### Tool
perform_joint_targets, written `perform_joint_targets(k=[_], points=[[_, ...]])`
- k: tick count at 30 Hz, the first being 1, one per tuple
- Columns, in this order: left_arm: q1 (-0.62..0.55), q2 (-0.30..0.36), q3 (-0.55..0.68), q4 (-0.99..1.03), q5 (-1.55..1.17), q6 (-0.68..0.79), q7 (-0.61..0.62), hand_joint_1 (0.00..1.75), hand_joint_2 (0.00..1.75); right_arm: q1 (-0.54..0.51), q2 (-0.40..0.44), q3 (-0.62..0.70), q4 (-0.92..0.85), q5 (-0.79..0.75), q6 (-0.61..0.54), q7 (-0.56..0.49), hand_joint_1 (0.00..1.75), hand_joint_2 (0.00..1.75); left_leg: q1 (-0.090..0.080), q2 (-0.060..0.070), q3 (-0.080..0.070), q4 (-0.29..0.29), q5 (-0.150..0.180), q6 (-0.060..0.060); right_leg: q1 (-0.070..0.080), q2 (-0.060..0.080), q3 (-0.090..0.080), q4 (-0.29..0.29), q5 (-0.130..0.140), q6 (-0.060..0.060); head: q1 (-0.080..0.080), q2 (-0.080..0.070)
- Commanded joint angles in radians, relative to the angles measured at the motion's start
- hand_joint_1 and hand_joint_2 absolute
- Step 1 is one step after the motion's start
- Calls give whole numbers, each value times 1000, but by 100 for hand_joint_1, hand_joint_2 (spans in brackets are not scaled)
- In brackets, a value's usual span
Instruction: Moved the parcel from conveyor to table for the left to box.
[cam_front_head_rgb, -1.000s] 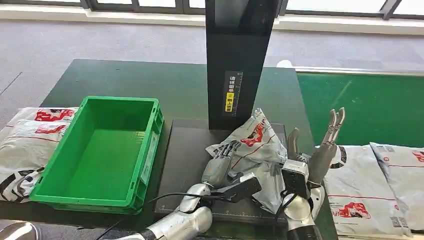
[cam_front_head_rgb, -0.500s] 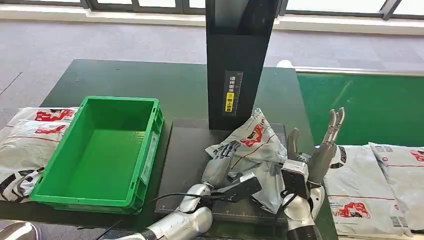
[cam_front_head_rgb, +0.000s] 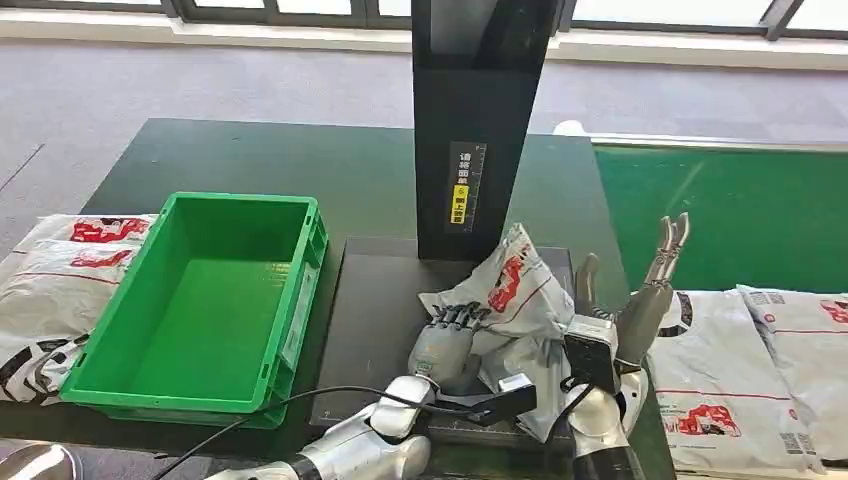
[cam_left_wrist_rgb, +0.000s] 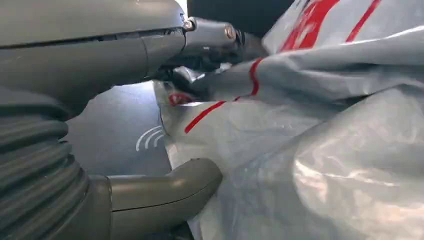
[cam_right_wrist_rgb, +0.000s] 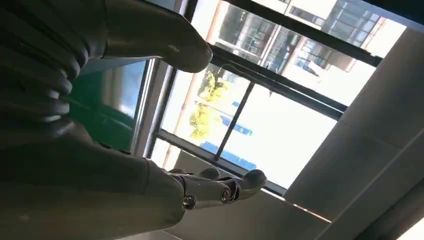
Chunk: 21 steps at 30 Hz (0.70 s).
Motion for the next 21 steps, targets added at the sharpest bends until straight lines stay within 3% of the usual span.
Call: perform_joint_targets(k=[1,10,15,21], points=[[-15,16,-97,57,-10,-10,9,175,175,-35,-15,-3,47,-6,3,2,0,175,0,2,3,-2,0,-1,0,1,2,-2,0,-1,0,0],[-10,16,-119,59,-41,-36,37,175,175,-31,-23,-27,38,-21,1,2,0,175,0,2,4,-3,0,-1,0,1,4,-3,0,-1,0,0],[-32,16,-145,69,-120,38,122,175,175,-21,-23,-34,30,-19,1,2,0,175,0,2,5,-3,0,0,0,0,4,-3,1,-1,0,0],[-32,16,-145,69,-120,38,122,175,175,-21,-23,-34,30,-19,1,2,0,175,0,2,4,-1,0,-1,0,0,3,-2,0,-1,0,0]])
